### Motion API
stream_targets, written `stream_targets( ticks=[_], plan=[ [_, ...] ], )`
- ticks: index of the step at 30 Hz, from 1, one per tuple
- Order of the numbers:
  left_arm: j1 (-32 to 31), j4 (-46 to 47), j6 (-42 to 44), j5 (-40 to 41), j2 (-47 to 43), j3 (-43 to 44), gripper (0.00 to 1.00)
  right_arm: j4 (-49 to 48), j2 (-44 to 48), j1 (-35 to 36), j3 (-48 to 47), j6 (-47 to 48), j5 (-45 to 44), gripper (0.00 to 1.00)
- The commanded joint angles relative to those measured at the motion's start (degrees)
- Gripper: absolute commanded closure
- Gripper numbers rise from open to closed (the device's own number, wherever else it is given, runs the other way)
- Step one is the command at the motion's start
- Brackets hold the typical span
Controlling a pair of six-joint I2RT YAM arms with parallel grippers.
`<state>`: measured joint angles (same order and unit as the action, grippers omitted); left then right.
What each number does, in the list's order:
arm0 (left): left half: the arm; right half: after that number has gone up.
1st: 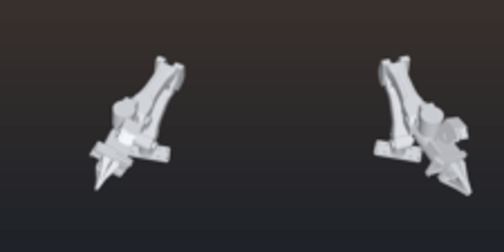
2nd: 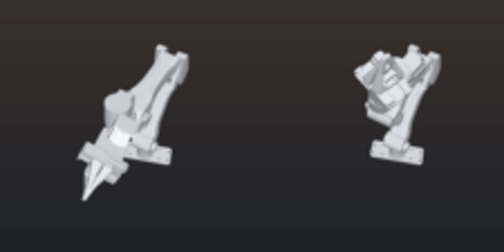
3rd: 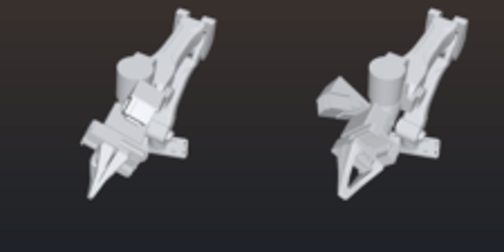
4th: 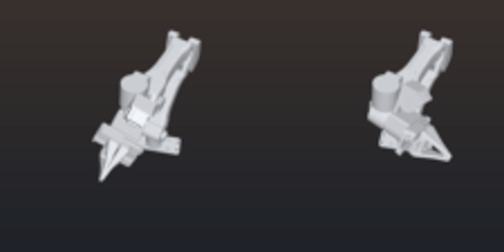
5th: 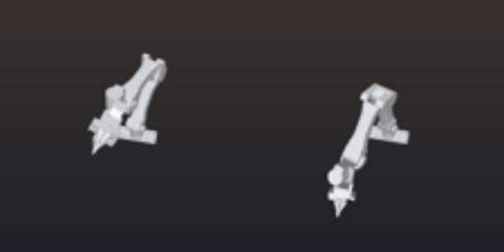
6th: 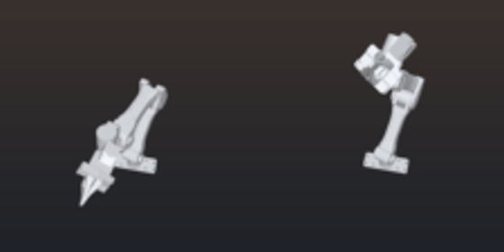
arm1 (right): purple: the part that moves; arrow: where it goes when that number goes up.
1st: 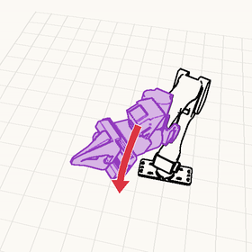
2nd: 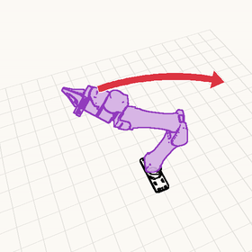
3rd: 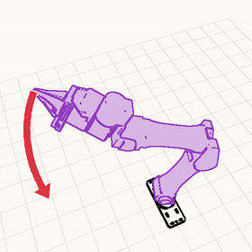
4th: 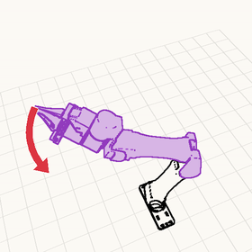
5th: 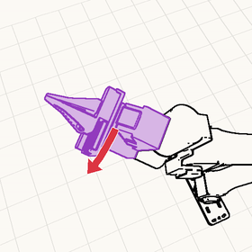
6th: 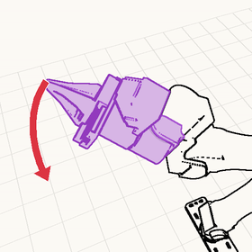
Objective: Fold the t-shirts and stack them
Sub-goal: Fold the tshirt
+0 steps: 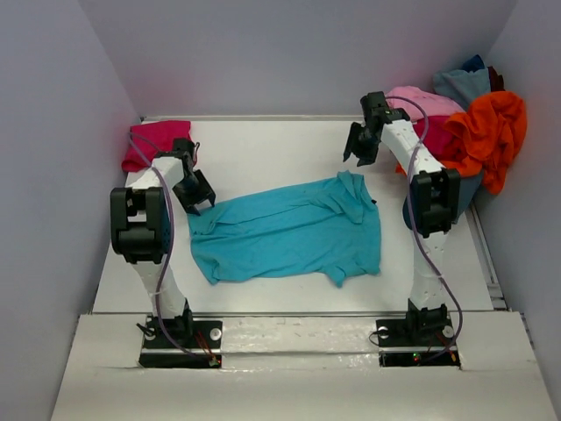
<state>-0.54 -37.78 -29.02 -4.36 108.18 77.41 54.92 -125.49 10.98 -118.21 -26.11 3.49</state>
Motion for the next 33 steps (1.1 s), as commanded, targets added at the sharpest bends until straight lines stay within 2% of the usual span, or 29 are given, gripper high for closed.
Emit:
stream_targets(
  ticks=[1,4,9,13,22,33],
  plan=[
    [-1.39,-1.33,1.33,-1.00,0.01,2.40,0.40,0.46,-5.03,0.53,-7.02,2.46,1.17,0.46],
    [-2.01,-1.51,1.68,-1.53,0.36,2.66,0.40,-0.77,-6.87,0.53,-8.52,2.99,0.21,0.46],
    [-3.15,-2.21,2.82,-2.23,1.77,3.01,0.40,3.62,-11.18,0.53,-14.15,2.64,-1.90,0.46],
    [-3.16,-2.21,3.00,-2.06,1.95,2.93,0.40,1.69,-9.33,0.53,-11.17,2.38,-1.91,0.46],
    [-3.16,-3.00,3.26,-1.45,3.00,3.19,0.40,3.88,-10.39,0.53,-11.86,2.20,0.20,0.47],
    [-3.16,-2.74,2.30,-1.26,5.90,3.98,0.40,4.85,-5.74,0.53,-7.21,2.82,0.73,0.46]
  ],
)
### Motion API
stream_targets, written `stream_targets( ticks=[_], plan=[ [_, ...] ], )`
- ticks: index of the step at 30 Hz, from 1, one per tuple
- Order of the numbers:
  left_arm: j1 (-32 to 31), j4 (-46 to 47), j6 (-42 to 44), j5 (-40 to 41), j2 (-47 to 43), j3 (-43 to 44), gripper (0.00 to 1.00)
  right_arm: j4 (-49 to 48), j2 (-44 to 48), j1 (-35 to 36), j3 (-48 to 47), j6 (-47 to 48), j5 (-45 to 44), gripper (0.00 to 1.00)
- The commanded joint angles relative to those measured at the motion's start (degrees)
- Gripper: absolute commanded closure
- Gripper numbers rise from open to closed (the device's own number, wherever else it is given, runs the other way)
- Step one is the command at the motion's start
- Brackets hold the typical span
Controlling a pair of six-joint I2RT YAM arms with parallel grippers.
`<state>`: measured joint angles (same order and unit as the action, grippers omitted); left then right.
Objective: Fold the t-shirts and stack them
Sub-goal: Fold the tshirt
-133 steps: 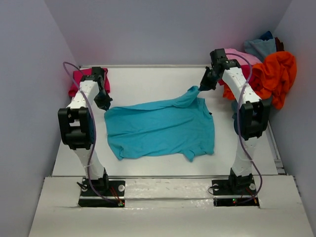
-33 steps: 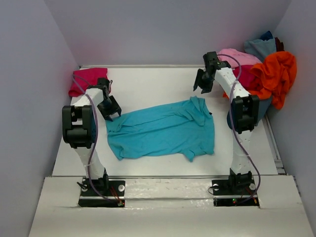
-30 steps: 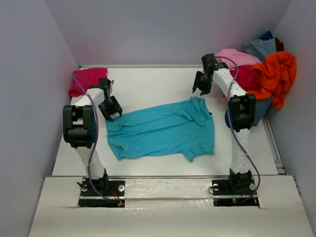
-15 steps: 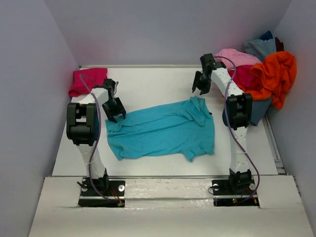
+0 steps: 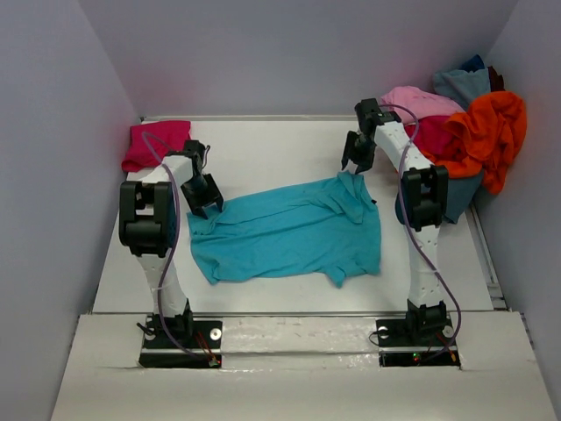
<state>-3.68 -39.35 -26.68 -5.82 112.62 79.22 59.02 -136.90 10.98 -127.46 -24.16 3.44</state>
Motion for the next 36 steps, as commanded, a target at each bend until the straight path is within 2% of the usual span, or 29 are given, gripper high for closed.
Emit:
stream_targets(
  ticks=[1,11,18,31,36],
  plan=[
    [-0.01,-1.34,-0.22,0.20,1.64,2.34,0.40,0.57,6.12,0.53,2.65,1.05,1.73,0.46],
    [0.52,-2.39,-0.66,0.99,3.48,5.59,0.40,0.57,6.82,0.53,2.40,2.37,3.32,0.47],
    [0.52,-2.39,-0.83,0.73,3.84,6.12,0.40,4.78,0.93,2.20,-8.15,3.25,4.03,0.47],
    [1.05,-2.66,-0.04,1.08,4.01,6.21,0.40,3.46,-1.97,3.43,-7.01,2.98,2.19,0.49],
    [1.05,-2.66,0.05,1.08,4.10,6.30,0.41,3.64,-2.06,3.43,-6.31,2.98,0.25,0.53]
  ],
)
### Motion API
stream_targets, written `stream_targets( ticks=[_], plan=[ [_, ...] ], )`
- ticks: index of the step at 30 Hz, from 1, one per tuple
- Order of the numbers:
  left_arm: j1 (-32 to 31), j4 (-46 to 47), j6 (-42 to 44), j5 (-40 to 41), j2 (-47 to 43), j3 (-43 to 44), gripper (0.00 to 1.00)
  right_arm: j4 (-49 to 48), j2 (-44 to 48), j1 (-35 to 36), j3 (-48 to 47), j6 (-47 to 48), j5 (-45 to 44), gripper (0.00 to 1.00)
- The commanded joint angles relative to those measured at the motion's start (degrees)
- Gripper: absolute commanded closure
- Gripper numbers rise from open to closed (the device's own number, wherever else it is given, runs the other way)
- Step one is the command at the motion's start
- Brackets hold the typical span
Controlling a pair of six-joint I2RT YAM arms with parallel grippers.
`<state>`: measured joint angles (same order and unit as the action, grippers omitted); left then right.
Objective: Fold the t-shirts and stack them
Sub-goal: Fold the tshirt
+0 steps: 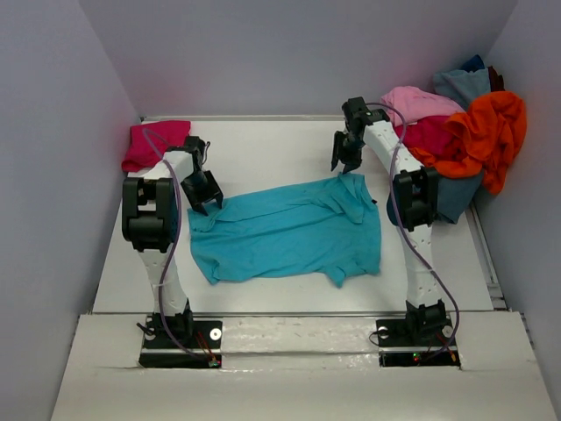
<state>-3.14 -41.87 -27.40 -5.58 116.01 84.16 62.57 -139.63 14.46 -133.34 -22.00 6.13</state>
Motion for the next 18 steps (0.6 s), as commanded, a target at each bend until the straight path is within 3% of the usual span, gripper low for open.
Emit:
stream_targets(
  ticks=[1,18],
  plan=[
    [0.50,-0.14,0.85,0.84,0.71,1.36,0.41,0.01,0.68,-0.04,-0.08,0.82,-2.53,0.53],
    [1.03,-0.23,1.12,0.75,0.98,1.36,0.41,0.36,-0.64,-0.04,2.65,0.90,-8.24,0.56]
  ],
)
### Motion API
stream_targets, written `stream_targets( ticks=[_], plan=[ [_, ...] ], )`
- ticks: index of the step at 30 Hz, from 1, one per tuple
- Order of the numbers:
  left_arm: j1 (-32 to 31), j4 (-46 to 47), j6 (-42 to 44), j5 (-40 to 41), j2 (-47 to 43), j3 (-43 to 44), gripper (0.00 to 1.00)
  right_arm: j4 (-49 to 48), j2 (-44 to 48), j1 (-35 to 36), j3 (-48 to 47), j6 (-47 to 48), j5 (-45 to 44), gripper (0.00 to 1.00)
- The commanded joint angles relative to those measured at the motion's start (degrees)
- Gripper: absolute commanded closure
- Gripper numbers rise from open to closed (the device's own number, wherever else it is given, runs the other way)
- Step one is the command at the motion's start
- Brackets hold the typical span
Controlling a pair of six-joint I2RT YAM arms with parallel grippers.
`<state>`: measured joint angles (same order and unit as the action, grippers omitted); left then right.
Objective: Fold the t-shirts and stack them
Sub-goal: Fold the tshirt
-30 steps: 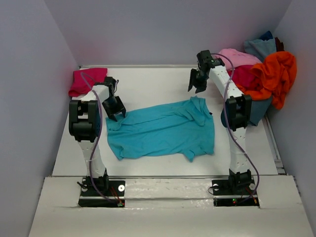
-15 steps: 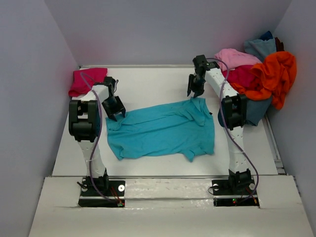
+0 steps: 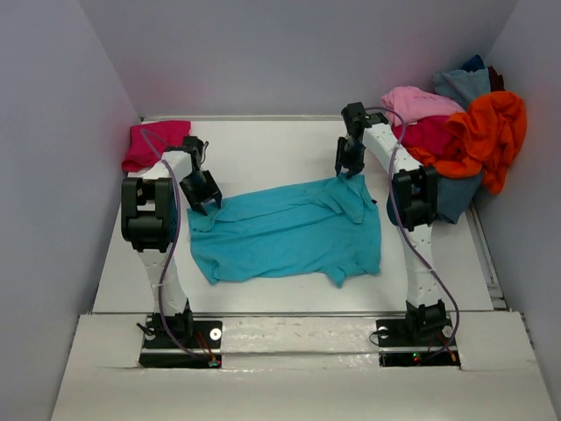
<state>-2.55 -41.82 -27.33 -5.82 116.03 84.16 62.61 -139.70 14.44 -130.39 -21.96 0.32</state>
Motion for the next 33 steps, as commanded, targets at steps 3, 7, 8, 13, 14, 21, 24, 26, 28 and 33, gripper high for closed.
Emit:
stream_targets(
  ticks=[3,7,8,13,14,21,24,26,28,33],
  plan=[
    [0.44,-0.28,1.05,1.08,1.04,1.36,0.41,0.41,-0.75,-0.02,-0.04,0.77,-2.69,0.58],
    [0.44,-0.19,1.23,0.99,1.31,1.18,0.41,0.67,-1.45,-0.02,-0.74,0.77,-3.39,0.70],
    [0.44,-0.28,1.23,1.08,1.39,1.27,0.41,1.19,-1.80,-0.02,-1.44,0.69,-3.48,0.71],
    [0.44,-0.36,1.23,1.25,1.39,1.62,0.41,1.11,-2.16,-0.02,-1.36,0.16,-3.83,0.87],
    [0.96,-0.36,1.23,1.60,1.31,1.62,0.41,1.11,-2.33,-0.02,-1.71,0.25,-4.01,0.88],
    [1.49,-0.54,0.96,2.22,1.22,1.18,0.41,2.16,-3.04,-0.72,-3.12,-0.46,-5.67,0.93],
    [2.10,-0.63,0.96,2.48,0.87,1.01,0.41,2.87,-2.51,-1.95,-3.21,-1.51,-6.47,0.93],
    [2.11,-0.63,0.79,2.75,0.78,0.92,0.41,2.78,-1.90,-3.44,-2.94,-2.21,-6.56,0.93],
    [2.11,-0.63,0.79,2.75,0.60,0.92,0.41,2.61,-0.93,-4.50,-2.85,-2.22,-6.56,0.93],
    [2.63,-0.54,0.70,3.10,0.60,0.74,0.41,2.69,0.22,-6.35,-2.94,-2.30,-6.47,0.93]
  ],
)
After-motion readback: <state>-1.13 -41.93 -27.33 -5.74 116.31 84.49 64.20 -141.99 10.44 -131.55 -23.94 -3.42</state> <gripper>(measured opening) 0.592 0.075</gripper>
